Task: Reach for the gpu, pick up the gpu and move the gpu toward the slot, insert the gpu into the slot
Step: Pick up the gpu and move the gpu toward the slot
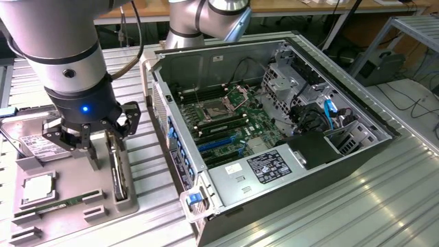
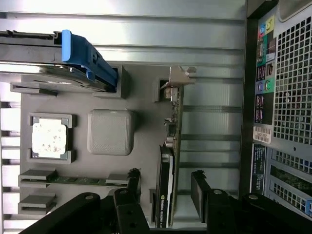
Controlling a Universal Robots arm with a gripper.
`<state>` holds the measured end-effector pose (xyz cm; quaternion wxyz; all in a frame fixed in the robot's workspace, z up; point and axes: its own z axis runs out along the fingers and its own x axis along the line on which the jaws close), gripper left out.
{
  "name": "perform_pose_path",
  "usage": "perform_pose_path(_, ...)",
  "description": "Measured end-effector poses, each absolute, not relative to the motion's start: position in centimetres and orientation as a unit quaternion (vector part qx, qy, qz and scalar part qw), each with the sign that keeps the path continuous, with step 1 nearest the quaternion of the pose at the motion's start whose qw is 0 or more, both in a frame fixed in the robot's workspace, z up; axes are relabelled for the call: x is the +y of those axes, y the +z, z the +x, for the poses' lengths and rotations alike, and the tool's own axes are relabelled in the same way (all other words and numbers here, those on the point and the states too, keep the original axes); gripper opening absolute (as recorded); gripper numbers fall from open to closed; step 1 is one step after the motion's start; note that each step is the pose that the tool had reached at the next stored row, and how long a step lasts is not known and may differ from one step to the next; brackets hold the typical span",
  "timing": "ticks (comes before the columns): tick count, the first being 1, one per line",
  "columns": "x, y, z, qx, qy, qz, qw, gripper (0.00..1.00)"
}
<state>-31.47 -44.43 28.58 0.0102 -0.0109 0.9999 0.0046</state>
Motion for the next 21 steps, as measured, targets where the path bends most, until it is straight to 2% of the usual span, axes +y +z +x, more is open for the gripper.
perform_pose_path(21,-45.3,25.3,-31.2,1.000,0.004,0.013,0.010,0.54)
